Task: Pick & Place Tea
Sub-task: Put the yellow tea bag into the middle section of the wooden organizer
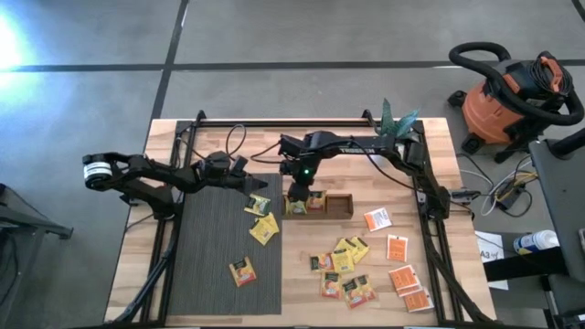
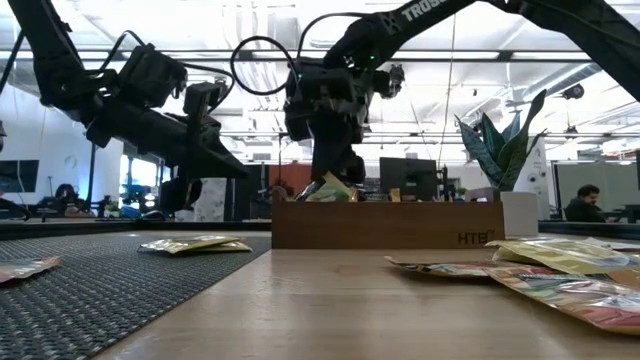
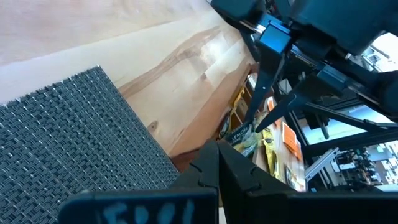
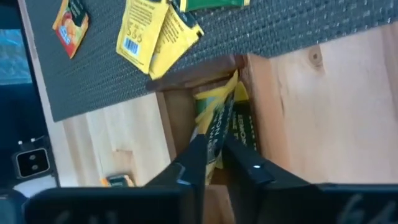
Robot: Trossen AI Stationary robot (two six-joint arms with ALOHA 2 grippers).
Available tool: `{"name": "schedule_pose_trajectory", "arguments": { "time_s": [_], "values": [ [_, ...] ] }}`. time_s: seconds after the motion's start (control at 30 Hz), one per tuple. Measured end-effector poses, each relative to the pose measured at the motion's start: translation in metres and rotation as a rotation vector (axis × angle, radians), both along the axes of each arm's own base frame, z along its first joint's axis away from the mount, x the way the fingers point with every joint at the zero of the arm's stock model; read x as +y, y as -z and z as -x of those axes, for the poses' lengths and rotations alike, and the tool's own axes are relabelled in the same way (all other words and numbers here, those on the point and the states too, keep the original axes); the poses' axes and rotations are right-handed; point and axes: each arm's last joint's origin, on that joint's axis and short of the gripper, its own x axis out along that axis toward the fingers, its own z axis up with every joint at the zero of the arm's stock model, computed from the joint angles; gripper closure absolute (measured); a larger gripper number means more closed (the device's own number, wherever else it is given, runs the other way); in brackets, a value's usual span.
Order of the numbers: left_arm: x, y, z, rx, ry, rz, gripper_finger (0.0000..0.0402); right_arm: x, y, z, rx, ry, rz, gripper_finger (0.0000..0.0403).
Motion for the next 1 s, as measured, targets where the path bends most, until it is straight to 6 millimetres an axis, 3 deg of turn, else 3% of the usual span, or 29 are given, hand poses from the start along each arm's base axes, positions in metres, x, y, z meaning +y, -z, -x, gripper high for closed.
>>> {"name": "schedule_pose_trajectory", "arguments": {
  "time_s": [0.1, 0.23, 0.53, 0.63, 0.8, 1.0],
  "values": [
    [0.0, 0.0, 0.0, 0.0, 0.0, 0.0, 0.0401, 0.0, 0.0, -0.001, -0.008, 0.003, 0.018, 0.0388],
    [0.0, 0.0, 0.0, 0.001, 0.0, -0.001, 0.0401, -0.001, -0.008, 0.002, -0.003, 0.014, 0.087, 0.0394],
    [0.0, 0.0, 0.0, 0.0, -0.001, 0.001, 0.0401, 0.004, -0.05, 0.026, -0.101, 0.167, 0.193, 0.0394],
    [0.0, 0.0, 0.0, 0.001, -0.006, -0.001, 0.0401, 0.014, -0.048, 0.036, -0.186, 0.245, 0.167, 0.0394],
    [0.0, 0.0, 0.0, 0.001, -0.007, 0.001, 0.0401, 0.034, -0.024, 0.051, -0.318, 0.314, 0.123, 0.0394],
    [0.0, 0.001, 0.0, 0.009, -0.013, 0.021, 0.0401, 0.041, -0.002, 0.063, -0.358, 0.38, 0.178, 0.0394]
  ]
}}
